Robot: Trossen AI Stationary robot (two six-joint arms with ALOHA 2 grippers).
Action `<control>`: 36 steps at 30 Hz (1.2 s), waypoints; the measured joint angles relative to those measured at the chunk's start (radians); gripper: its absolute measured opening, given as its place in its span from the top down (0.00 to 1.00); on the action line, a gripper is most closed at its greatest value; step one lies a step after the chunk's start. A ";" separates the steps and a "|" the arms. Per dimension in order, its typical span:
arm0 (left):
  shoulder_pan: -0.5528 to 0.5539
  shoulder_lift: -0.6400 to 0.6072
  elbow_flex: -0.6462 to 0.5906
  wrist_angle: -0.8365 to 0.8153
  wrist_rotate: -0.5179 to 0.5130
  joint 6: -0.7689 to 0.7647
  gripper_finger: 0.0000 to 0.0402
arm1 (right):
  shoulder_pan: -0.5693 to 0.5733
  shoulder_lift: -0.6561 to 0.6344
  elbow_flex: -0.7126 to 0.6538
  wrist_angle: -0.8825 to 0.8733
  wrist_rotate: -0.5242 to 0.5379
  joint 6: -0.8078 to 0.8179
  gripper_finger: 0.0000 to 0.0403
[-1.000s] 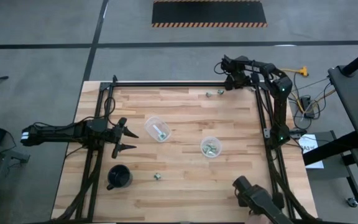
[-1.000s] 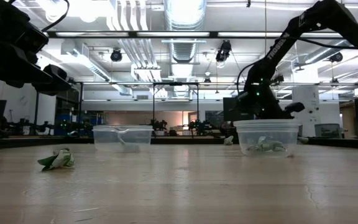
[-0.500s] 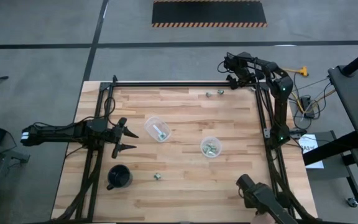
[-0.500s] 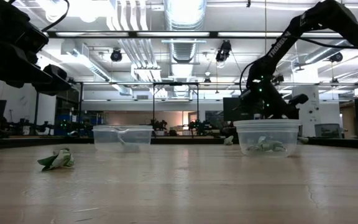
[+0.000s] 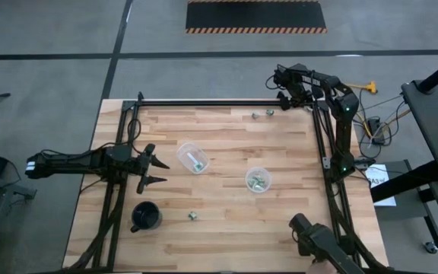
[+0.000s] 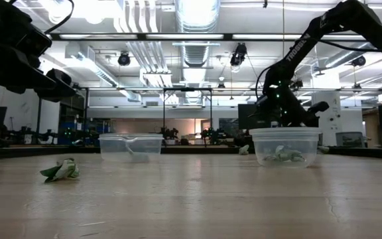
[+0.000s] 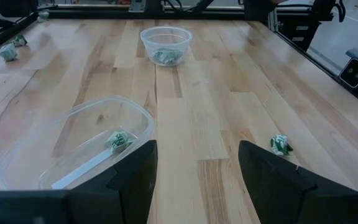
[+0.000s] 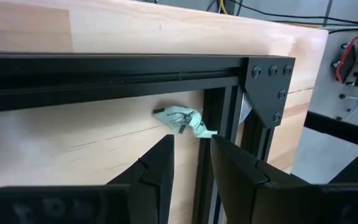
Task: Pick and place Stevia / Truvia into bins
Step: Put the right white stevia packet into the right transparent container
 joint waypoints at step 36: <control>0.000 0.000 0.000 0.000 0.000 0.000 0.48 | 0.020 0.163 0.143 -0.246 0.117 -0.674 0.76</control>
